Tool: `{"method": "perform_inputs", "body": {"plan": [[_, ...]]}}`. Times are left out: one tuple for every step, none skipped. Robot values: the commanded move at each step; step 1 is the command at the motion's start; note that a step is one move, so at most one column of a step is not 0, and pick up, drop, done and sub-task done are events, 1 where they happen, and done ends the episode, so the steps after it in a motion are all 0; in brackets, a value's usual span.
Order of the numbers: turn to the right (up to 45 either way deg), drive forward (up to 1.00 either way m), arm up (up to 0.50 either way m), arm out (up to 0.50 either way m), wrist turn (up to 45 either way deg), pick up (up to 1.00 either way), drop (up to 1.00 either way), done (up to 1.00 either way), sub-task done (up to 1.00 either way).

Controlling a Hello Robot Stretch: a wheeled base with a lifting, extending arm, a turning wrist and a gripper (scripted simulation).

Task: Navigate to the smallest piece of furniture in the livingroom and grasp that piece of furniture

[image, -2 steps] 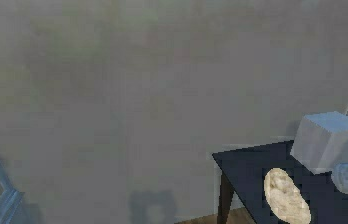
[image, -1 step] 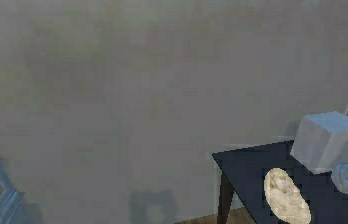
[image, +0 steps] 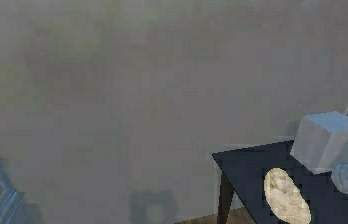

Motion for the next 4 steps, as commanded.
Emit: {"method": "perform_inputs", "body": {"plan": [[0.0,0.0,0.0,0.0,45.0,0.0,0.0,0.0,0.0],[0.0,0.0,0.0,0.0,36.0,0.0,0.0,0.0,0.0],[0.0,0.0,0.0,0.0,0.0,1.0,0.0,0.0,0.0],[0.0,0.0,0.0,0.0,0.0,0.0,0.0,1.0,0.0]]}}
